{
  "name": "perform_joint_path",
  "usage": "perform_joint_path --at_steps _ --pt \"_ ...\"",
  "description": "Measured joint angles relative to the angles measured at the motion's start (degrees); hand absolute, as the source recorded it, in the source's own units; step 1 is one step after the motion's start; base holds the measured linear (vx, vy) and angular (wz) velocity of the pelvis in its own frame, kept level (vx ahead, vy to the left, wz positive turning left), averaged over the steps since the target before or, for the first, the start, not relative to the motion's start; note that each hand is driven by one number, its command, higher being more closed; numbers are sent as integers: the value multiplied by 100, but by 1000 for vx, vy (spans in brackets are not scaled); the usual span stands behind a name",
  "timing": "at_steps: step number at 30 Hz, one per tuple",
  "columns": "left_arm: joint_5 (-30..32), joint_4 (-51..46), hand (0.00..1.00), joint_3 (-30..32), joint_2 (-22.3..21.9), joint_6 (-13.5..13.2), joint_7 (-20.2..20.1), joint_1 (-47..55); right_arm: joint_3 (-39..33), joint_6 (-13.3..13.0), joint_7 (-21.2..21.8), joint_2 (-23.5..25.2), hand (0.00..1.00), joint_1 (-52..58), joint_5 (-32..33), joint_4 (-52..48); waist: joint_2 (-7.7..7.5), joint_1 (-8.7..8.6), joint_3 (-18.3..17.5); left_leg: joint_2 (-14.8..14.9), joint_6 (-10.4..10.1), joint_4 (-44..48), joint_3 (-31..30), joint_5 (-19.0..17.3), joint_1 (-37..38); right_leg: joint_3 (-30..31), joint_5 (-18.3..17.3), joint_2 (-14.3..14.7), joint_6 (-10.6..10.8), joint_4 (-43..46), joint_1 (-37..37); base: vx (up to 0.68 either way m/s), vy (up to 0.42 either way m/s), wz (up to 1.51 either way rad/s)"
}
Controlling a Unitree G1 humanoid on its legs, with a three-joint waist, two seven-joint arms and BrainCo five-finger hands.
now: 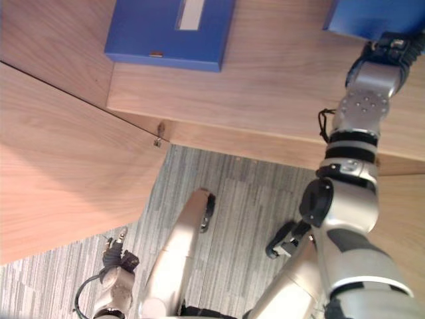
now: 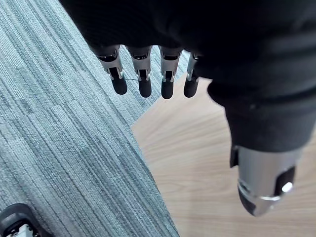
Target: Walk over to the cabinet, pick up the folder, carry it to the office cabinet, place the folder inside the office cabinet, then close the office cabinet door
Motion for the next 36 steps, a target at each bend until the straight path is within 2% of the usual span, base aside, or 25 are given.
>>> perform_joint_path --at_steps 6,14,17,21,25,29,33,36 --pt "1 40 0 154 -8 28 24 -33 172 227 -35 81 0 -4 -386 279 0 -57 0 168 -28 -102 40 14 176 7 30 155 -53 -85 96 41 -57 -11" --pt "2 257 0 167 -6 45 120 -221 108 264 -145 227 0 -2 -406 679 3 -153 -1 264 -64 -203 47 44 246 -9 64 262 -108 -159 111 37 -59 -6" --pt "2 260 0 184 -7 45 123 -224 113 374 -157 228 0 -3 -687 769 4 -181 -1 265 -64 -206 49 44 248 -9 65 262 -110 -168 112 53 -45 -1" --pt "-1 475 0 230 -7 40 146 -282 176 801 -157 268 0 4 -1696 962 5 -241 -2 280 -63 -241 63 45 324 -9 74 277 -122 -202 166 54 -47 -2" --pt "0 575 0 243 -7 39 233 -306 187 906 -152 416 0 32 -1934 1067 6 -252 -6 342 -68 -370 76 52 470 -50 87 313 -130 -321 304 52 -56 -6" --pt "-1 583 0 242 -6 39 247 -359 208 845 -90 502 0 43 -1935 1123 6 -261 -8 365 -83 -468 60 74 538 -110 95 359 -144 -405 381 55 -60 -1" --pt "-6 721 0 241 -3 35 247 -423 613 873 141 524 0 183 -1980 1218 2 -280 -17 395 -87 -590 66 79 677 -148 110 396 -150 -530 510 75 -54 -4" --pt "-5 761 0 240 -2 35 240 -432 902 1002 462 551 0 365 -2435 1219 0 -296 -20 444 -102 -765 83 125 791 -187 163 461 -165 -694 608 68 -53 -7"
